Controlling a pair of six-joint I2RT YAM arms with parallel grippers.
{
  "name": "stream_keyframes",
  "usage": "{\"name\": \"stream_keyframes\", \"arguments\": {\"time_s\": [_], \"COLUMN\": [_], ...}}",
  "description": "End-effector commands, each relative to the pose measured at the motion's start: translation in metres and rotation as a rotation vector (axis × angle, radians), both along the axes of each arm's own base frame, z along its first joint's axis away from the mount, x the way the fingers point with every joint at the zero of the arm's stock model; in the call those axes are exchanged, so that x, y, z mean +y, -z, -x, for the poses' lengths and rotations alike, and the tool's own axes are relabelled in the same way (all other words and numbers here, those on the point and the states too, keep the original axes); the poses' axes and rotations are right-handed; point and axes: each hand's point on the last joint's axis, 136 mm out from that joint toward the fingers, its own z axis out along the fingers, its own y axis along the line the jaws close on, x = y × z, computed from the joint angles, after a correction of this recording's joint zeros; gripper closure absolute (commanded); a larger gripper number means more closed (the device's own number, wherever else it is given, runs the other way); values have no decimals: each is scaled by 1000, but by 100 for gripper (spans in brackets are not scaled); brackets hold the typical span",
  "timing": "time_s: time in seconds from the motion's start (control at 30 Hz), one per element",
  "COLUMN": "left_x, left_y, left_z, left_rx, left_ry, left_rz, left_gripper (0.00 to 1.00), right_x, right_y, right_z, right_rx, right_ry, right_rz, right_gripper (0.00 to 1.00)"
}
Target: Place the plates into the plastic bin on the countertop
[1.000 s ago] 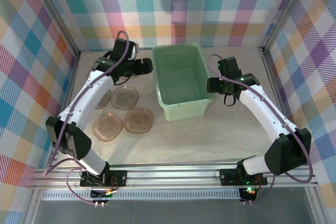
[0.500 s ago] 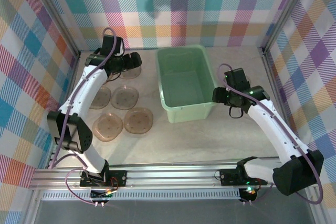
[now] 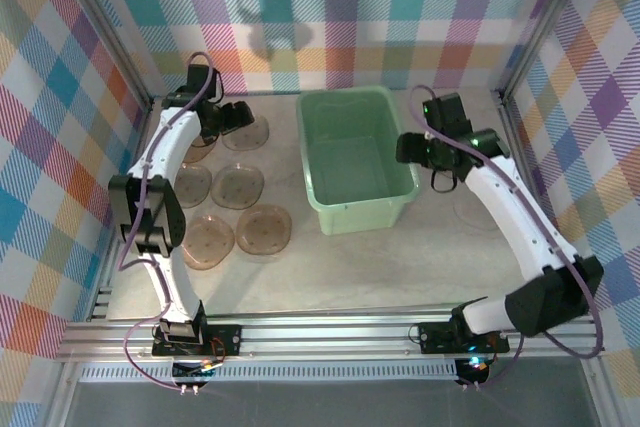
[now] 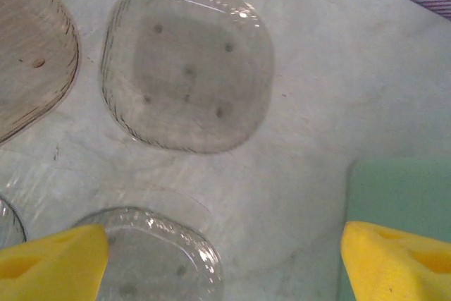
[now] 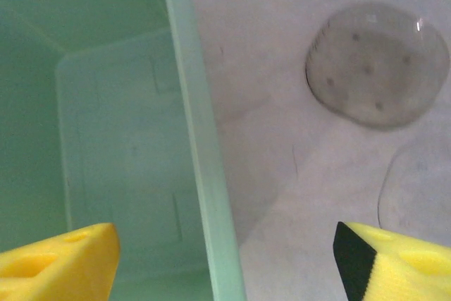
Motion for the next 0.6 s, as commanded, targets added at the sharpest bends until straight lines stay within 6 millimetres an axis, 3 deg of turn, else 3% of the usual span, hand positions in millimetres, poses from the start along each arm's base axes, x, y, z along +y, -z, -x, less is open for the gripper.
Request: {"name": "stream_keyframes", "arguments": {"time_s": [0.0, 0.17, 0.27, 0.4, 0.57], "left_x": [3, 25, 27, 33, 39], "left_y": [18, 41, 54, 73, 81], "left_z": [-8, -23, -28, -31, -39], "left_rx": [63, 114, 142, 175, 158], "left_ry": [2, -109, -129, -184, -248], "left_rz": [23, 71, 97, 98, 100], "left_gripper": [15, 17, 19, 19, 20], "right_x": [13, 34, 43, 48, 48], "right_y": [-23, -35, -39, -38, -39], "right_z": [-35, -77, -94, -116, -139], "right_rx": [-60, -50, -54, -63, -75], "right_ry": [-51, -80, -92, -108, -129], "right_rz": [26, -16, -36, -47, -61], "right_gripper": [19, 19, 19, 21, 22]}}
